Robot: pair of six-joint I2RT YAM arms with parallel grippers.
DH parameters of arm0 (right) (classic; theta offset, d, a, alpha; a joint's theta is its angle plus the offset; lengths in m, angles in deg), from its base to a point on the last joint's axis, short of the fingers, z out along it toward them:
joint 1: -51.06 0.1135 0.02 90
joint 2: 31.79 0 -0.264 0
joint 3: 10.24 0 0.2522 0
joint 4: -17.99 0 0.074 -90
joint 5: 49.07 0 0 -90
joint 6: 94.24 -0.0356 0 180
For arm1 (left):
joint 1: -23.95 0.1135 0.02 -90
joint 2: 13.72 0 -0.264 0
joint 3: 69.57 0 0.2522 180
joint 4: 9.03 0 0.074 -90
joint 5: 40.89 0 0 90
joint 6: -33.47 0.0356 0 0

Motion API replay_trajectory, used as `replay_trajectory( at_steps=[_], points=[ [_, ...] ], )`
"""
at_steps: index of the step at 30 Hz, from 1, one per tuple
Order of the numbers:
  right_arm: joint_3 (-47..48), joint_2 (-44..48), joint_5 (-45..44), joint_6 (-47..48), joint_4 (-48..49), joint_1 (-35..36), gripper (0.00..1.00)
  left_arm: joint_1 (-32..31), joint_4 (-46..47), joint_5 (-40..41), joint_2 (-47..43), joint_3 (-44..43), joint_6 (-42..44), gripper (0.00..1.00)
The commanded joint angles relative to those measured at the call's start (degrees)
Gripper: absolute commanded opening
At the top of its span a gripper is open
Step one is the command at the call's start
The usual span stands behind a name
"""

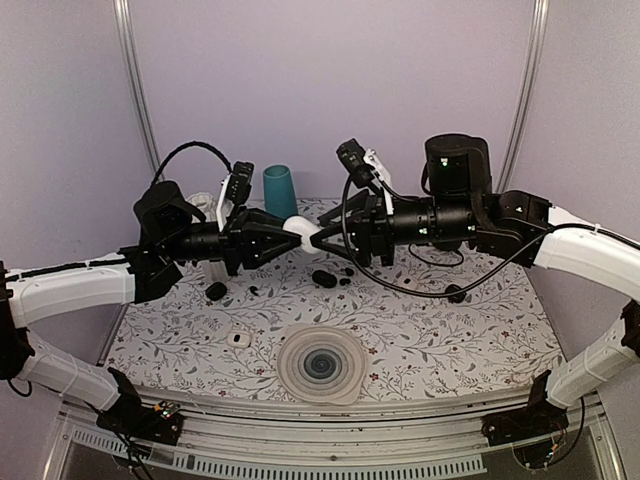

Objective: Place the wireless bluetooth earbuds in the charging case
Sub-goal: Pass from the left arm to the right

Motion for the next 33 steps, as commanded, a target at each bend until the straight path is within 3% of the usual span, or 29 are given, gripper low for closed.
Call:
replay_trajectory(
  at_steps=[1, 15, 33],
  points=[
    [-0.8, -1.5, 2.0, -1.7, 0.7, -1.0, 0.47, -0.2, 0.9, -1.3, -0.4, -1.8, 0.0, 0.0],
    [-2.4, -3.4, 8.0, -3.5, 4.0, -1.9, 0.2, -0.2, 1.3, -1.5, -0.2, -1.9, -0.3, 0.0],
    [-2.6, -4.9, 10.0, -4.6, 5.3, -2.2, 0.3, -0.2, 1.6, -0.8, -0.2, -1.6, -0.6, 0.0]
  ],
)
